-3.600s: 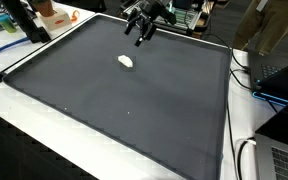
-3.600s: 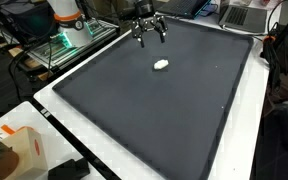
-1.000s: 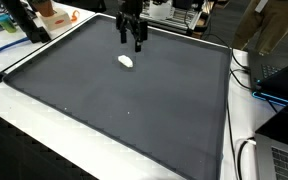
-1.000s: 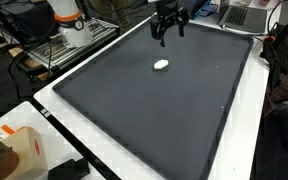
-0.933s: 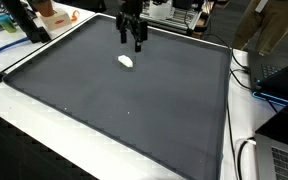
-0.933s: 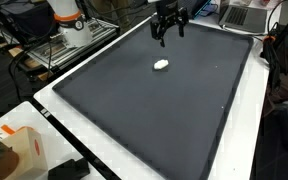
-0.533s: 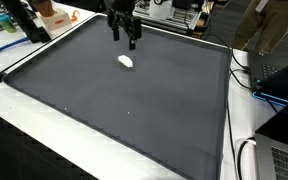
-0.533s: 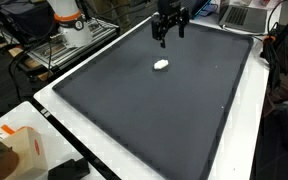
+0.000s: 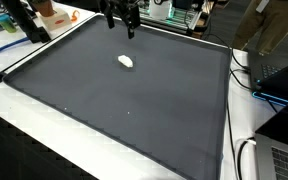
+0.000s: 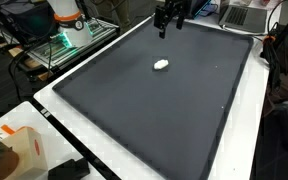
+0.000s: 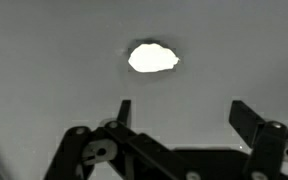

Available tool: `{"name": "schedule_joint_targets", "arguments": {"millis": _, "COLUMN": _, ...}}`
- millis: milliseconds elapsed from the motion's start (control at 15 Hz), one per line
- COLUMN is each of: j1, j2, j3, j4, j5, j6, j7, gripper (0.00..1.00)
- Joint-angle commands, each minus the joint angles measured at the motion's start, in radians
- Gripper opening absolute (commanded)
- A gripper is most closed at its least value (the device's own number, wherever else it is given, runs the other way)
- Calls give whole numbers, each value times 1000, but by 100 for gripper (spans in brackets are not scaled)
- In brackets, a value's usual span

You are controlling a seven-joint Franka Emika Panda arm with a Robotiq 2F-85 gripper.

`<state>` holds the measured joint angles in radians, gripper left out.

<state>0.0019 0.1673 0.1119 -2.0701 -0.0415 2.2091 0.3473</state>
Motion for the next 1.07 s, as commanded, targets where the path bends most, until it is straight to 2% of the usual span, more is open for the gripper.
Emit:
{"name": "schedule_joint_targets", "arguments": {"millis": 0, "j1": 35, "j2": 93, "j3": -33, "j4": 131, "j5": 12, "j6": -156, "j7": -28, "gripper": 100}}
{"name": "schedule_joint_targets", "arguments": {"millis": 267, "j1": 41, "j2": 196, "j3": -51, "j4": 247, "j5": 27, "j6": -262, "j7": -22, "gripper": 100}}
{"name": "schedule_joint_targets", "arguments": {"millis": 333, "j1": 34, "j2": 224, "j3": -55, "j4": 272, "j5": 55, "j6": -262, "j7": -17, "gripper": 100}}
{"name": "schedule_joint_targets", "arguments": {"millis": 400, "j1": 49, "j2": 155, "j3": -58, "j4": 199, "j5": 21, "j6": -222, "j7": -18, "gripper": 100}}
{"name": "schedule_joint_targets", "arguments": {"millis": 733, "j1": 44, "j2": 234, "j3": -70, "j4": 271, "j5": 44, "j6": -228, "j7": -33, "gripper": 100}}
{"name": "schedule_joint_targets", "arguments": {"millis": 1000, "j1": 35, "j2": 304, "j3": -73, "j4": 366, "j5": 60, "j6": -296, "j7": -73, "gripper": 100}}
